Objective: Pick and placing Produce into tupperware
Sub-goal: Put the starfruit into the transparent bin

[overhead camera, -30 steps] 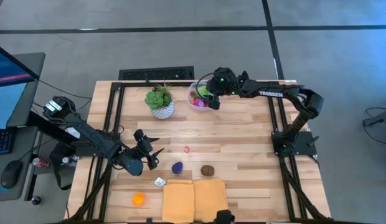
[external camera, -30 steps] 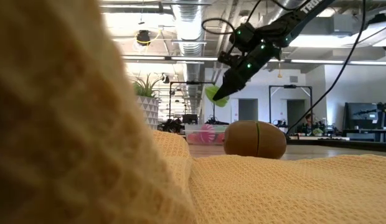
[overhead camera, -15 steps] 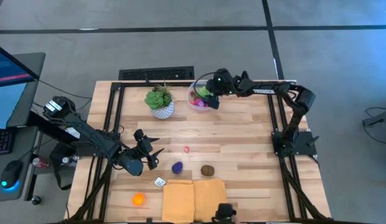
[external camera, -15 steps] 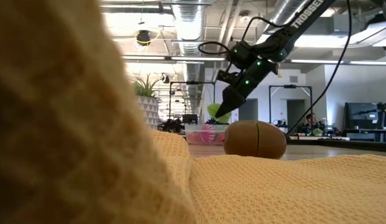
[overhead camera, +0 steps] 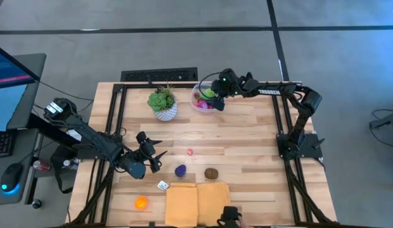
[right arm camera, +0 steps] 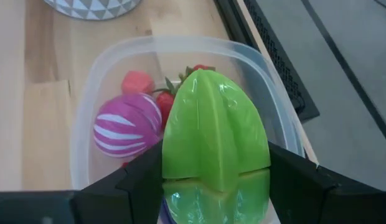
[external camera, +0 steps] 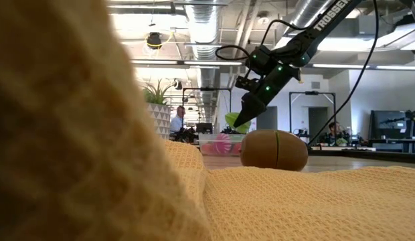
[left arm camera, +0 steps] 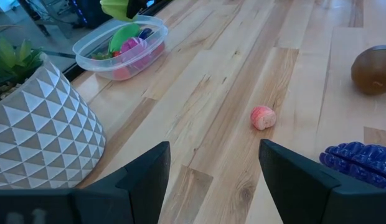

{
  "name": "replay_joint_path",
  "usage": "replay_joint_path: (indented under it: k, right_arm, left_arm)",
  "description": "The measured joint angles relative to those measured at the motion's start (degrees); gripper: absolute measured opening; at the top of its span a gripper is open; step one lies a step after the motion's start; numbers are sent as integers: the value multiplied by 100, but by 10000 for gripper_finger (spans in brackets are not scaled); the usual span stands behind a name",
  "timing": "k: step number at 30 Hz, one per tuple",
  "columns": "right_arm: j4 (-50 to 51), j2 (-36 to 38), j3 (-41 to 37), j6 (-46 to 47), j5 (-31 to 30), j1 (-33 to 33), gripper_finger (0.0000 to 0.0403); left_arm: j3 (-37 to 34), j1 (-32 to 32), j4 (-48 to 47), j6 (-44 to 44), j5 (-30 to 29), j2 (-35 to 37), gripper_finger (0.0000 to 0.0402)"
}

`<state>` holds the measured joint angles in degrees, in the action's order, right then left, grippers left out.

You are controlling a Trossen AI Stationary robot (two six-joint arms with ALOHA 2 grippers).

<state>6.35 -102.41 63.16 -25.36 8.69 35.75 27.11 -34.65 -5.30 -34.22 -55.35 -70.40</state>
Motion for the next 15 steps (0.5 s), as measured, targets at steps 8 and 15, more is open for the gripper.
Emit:
replay_joint_path:
  k: [8,15]
  right_arm:
    - [6,0,0,3,202,2,265]
    - [22,0,0,31,486,38,265]
  left_arm:
    - [0,0,0,-2,0,-1,238]
    - [0,0,0,-2,0,-1,238]
